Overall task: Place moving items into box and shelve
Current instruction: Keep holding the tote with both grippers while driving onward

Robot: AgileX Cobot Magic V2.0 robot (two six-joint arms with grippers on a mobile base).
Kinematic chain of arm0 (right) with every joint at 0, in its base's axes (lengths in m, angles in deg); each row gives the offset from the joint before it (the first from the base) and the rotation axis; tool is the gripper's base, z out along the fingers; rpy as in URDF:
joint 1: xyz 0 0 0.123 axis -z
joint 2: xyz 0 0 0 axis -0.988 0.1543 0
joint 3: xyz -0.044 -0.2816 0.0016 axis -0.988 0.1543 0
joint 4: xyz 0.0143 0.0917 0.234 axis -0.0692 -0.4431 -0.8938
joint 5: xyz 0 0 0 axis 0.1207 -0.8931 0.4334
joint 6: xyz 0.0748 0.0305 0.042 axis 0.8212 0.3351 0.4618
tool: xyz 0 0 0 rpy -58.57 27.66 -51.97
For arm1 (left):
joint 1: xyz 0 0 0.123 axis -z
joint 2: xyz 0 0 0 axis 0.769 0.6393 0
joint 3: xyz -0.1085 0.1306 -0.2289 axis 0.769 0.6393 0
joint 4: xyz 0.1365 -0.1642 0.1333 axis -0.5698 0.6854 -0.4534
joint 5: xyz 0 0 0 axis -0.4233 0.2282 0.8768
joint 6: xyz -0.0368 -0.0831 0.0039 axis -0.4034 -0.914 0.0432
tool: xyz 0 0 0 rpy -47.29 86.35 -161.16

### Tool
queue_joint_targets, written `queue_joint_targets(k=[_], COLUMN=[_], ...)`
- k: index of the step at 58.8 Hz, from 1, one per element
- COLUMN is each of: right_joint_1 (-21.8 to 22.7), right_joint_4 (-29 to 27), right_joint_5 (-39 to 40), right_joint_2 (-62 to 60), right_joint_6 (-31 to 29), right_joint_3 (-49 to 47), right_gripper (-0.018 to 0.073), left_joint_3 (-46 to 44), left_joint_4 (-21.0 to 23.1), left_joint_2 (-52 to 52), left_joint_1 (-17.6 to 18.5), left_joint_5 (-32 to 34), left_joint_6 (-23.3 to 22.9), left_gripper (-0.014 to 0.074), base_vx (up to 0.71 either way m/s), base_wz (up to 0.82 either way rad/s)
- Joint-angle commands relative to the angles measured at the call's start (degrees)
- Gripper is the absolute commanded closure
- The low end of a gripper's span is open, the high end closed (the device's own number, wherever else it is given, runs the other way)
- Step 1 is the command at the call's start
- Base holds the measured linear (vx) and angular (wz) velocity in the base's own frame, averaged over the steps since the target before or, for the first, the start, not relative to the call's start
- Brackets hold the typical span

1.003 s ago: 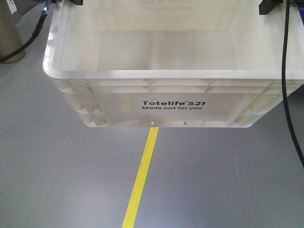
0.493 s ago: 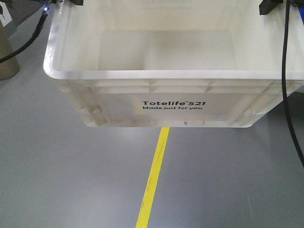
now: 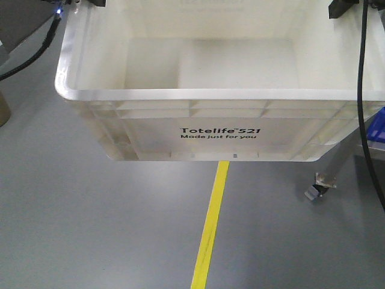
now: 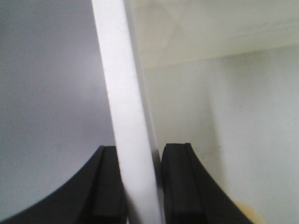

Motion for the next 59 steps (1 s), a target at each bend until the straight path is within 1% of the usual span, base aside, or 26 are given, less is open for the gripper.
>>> queue_joint_targets(k=[1,34,59], right_joint_1=[1.1,1.1,1.1], right_joint_4=[7.0,6.7,6.3], right_joint_5=[-0.1,-0.1,-0.1], right_joint_2=[-3.7,-3.7,-3.7], right_joint_6=[-0.8,-0.8,-0.8], right_joint_3=[-2.3,-2.3,-2.3], right_gripper=[0.0564,0.0564,0.0564], left_joint_3=[-2.2,-2.2,-2.2], left_joint_4=[-7.6,-8.1,-8.1], left_joint_2=[-4.0,-4.0,-4.0], left_joint_1=[-0.8,-0.8,-0.8], left_joint_5=[4.5,4.5,4.6], left_joint_6=[0.2,0.2,0.2], left_gripper=[0.0594,0.0594,0.0594], base_vx=[0.59,0.61,0.65], base_wz=[0.00,0.02,-0.09])
